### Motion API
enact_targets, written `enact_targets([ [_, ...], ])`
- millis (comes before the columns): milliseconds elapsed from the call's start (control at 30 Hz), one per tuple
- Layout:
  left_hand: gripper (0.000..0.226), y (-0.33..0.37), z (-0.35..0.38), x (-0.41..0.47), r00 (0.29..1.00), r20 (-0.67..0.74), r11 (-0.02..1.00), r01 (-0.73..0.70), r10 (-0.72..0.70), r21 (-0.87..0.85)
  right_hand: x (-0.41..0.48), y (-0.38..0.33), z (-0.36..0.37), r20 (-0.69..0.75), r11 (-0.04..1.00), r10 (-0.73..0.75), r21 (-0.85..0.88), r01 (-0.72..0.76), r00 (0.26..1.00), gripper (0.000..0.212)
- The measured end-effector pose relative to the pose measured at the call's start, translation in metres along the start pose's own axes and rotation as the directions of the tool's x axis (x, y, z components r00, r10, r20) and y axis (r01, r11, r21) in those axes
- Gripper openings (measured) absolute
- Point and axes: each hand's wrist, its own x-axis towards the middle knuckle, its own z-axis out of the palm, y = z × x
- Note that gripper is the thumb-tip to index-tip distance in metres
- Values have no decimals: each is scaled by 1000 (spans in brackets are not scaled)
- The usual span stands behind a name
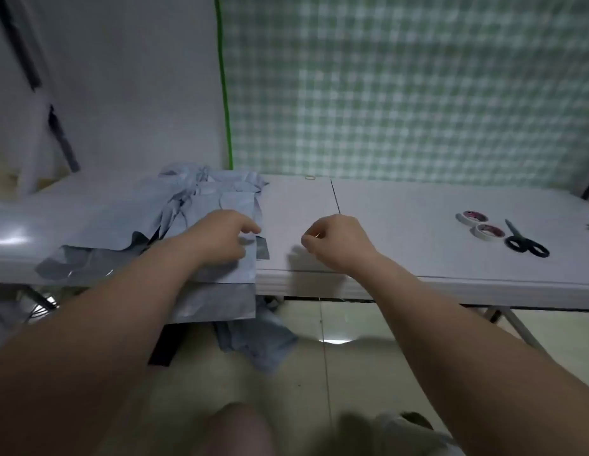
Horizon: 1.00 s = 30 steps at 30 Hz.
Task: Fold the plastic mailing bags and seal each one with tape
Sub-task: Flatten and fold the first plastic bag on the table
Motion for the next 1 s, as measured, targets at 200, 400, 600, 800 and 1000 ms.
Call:
enact_targets([
  [200,41,-34,10,41,976,-153,986,144,-156,-84,47,-18,42,43,998,-55,46,53,998,13],
  [400,22,-83,22,68,904,-231,930,368,-359,-3,91,-42,64,93,989,-26,150,12,995,8],
  [600,31,-86,13,74,828,-248,864,476,-503,-164,115,-52,86,85,970,95,217,-111,992,17],
  [800,15,-68,-7,71,773,-69,508,345,-631,-789,116,-57,77,57,890,113,437,-127,992,33],
  [1000,23,-14,-42,76,872,95,75,149,-480,-986,119,-43,25,-20,840,117,536,-88,993,33],
])
